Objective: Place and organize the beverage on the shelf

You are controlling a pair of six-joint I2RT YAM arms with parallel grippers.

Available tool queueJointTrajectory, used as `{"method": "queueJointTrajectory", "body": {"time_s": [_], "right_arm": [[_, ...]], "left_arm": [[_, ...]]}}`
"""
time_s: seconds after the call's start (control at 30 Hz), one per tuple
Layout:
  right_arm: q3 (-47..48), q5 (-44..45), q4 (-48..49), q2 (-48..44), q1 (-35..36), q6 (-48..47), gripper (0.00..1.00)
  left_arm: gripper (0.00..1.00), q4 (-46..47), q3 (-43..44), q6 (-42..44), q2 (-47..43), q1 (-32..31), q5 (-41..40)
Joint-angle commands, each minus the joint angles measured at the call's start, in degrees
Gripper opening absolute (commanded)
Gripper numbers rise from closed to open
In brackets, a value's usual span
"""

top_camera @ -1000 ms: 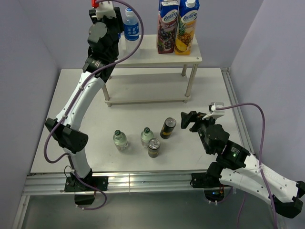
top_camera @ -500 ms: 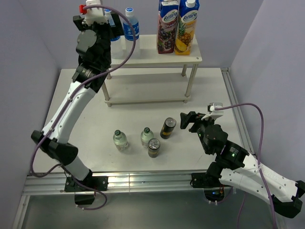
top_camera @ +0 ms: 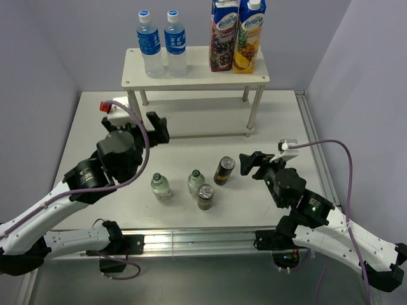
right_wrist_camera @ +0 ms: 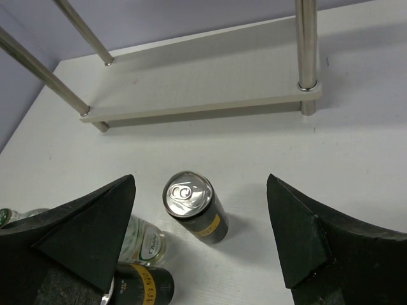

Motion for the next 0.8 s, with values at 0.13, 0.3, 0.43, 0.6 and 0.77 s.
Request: {"method": "queueJointTrajectory", "body": {"time_s": [0.13,0.3,0.43,0.6,0.77], "right_arm": [[-0.74,-1.52,-1.24,-1.13,-0.32,2.42,0.91],[-1.09,-1.61,-2.56,-1.39,-0.32,4.18,0.9],[-1.18,-1.43,-3.26,-1.39,-0.24,4.88,0.9],[-1.44,-0.82,-4.67,-1.57,-0.24,5.59,0.9],[-2.15,-0.64,-4.58,-1.66,-0.24,6.2,0.9]], "left_arm": [[0.99,-26.9,-10.67,-30.58,-8.02,-5.98,-3.34],[0.99,-26.82,-22.97,-41.32,-11.9,-7.91,3.42],[0.99,-22.34,-30.8,-47.3,-14.1,-10.37,5.72],[0.99,-24.0,-34.24,-53.63,-13.05,-16.08,4.15],[0.99,-23.04,-36.96,-56.54,-10.06,-18.89,3.18]]}}
